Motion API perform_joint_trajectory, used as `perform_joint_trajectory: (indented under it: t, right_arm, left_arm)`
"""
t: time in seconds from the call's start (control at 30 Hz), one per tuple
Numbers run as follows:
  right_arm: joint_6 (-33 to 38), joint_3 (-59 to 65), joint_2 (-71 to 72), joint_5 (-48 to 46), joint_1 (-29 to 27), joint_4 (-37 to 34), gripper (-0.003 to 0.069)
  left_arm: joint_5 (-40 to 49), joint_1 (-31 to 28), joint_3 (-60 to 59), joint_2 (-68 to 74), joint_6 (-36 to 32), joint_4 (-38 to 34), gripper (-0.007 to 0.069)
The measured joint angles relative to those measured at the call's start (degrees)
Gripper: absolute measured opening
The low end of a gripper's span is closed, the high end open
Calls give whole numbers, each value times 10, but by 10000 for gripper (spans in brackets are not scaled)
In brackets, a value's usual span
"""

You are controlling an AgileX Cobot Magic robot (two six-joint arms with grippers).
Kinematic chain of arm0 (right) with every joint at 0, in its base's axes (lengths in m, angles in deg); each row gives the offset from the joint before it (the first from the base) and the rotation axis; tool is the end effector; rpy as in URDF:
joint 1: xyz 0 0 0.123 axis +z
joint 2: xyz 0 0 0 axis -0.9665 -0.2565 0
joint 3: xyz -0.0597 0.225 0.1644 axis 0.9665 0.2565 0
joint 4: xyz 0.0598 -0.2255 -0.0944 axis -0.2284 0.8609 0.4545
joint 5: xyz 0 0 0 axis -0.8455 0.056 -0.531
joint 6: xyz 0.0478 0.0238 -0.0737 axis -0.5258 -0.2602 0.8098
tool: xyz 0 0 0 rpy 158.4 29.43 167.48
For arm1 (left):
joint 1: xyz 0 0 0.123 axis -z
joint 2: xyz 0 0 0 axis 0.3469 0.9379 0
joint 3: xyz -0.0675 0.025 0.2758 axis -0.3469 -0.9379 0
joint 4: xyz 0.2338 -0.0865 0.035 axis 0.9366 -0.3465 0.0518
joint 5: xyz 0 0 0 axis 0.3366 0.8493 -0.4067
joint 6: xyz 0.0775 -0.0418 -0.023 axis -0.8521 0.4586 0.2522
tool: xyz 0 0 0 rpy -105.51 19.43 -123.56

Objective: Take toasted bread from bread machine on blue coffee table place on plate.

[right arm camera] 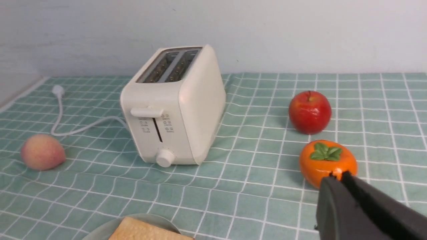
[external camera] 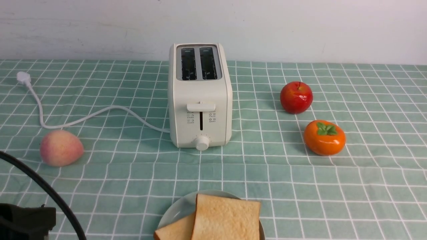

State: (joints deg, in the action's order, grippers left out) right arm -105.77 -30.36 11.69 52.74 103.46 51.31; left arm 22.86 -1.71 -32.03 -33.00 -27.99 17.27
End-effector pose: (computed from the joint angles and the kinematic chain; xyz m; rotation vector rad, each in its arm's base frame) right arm 0.0616 0.0232 0.3130 -0.1982 1.6859 0.4231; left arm 0.1015 -0.0418 0.2984 -0.0253 2.2739 -0.4697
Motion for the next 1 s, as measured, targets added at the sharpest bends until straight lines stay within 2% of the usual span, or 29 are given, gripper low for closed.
perform_joint_trajectory:
  t: [0.13, 0.27, 0.4, 0.53, 0.7, 1.0]
  right_arm:
    - [0, 86, 53, 100, 0, 4, 16]
    - [-2, 128, 82, 158, 0, 6, 20]
    - [-2, 143, 84, 168, 0, 6, 23]
    - [-2, 146, 84, 165, 0, 8, 32]
    - [-2, 146, 85, 165, 0, 8, 33]
    - [-2, 147, 86, 165, 0, 8, 36]
  left_arm:
    - [0, 0, 0, -1, -2, 4, -14]
    - [-5, 0, -6, -26, -2, 5, -14]
    - [-17, 0, -28, -68, -2, 1, -14]
    - [-81, 0, -86, -159, 0, -15, -14]
    - [-132, 0, -128, -192, 0, -38, -14]
    - [-127, 0, -140, -192, -1, -42, -14]
